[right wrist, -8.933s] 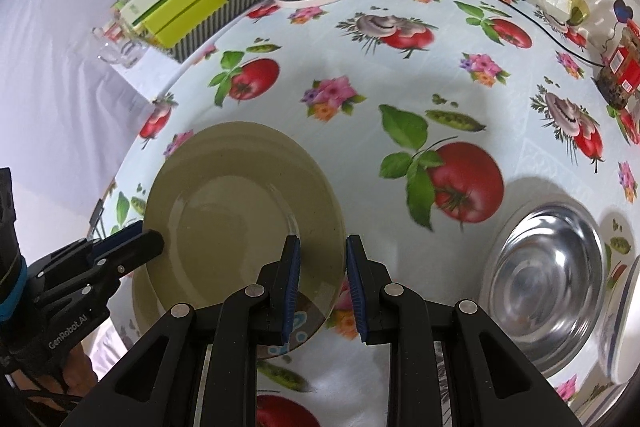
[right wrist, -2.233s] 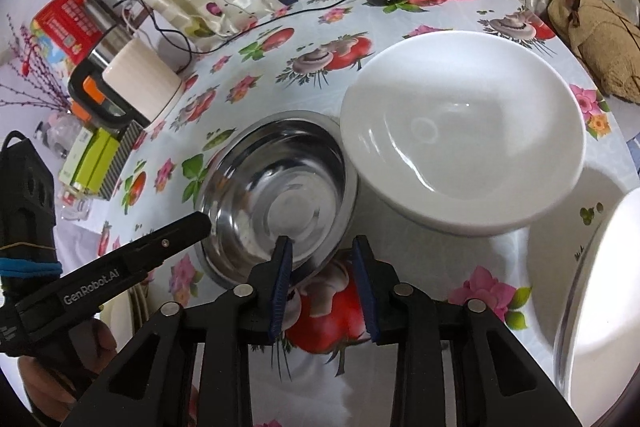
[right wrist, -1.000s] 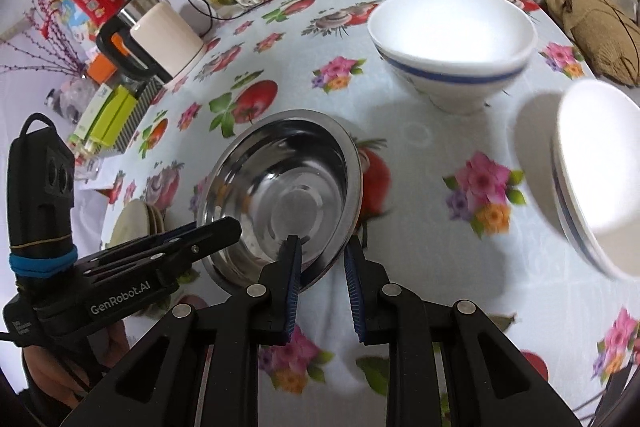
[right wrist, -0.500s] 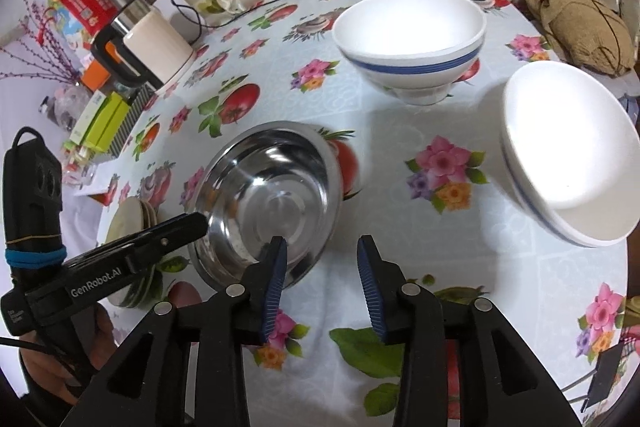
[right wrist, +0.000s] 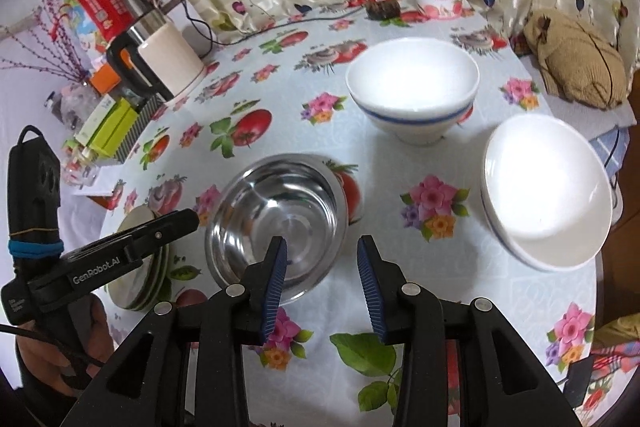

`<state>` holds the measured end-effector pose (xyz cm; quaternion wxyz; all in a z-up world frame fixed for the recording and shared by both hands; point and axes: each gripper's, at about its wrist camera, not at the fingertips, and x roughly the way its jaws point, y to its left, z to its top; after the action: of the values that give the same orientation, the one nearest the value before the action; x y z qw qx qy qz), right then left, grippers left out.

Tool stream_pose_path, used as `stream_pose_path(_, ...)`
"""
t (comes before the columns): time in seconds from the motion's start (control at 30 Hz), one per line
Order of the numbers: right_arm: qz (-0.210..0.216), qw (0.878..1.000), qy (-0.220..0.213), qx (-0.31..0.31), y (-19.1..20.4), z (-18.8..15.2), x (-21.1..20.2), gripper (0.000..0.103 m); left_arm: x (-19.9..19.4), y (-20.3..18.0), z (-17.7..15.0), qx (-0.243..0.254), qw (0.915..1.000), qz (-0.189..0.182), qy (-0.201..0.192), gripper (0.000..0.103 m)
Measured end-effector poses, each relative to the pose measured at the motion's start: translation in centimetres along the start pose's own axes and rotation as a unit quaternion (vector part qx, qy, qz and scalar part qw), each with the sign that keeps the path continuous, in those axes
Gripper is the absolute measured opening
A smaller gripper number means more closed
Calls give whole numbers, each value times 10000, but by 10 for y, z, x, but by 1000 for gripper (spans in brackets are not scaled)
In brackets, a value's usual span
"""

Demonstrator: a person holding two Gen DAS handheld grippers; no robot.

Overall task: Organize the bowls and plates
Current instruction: 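Move both grippers past the steel bowl toward the white bowl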

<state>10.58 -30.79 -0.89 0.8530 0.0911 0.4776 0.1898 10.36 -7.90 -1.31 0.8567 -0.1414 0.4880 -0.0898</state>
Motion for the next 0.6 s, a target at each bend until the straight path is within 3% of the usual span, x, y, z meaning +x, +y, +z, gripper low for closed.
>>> stream_pose_path(0.6,-57,9997,-178,154,-16,13,-12,36,3,-29,15,314,9994,-144,26,30)
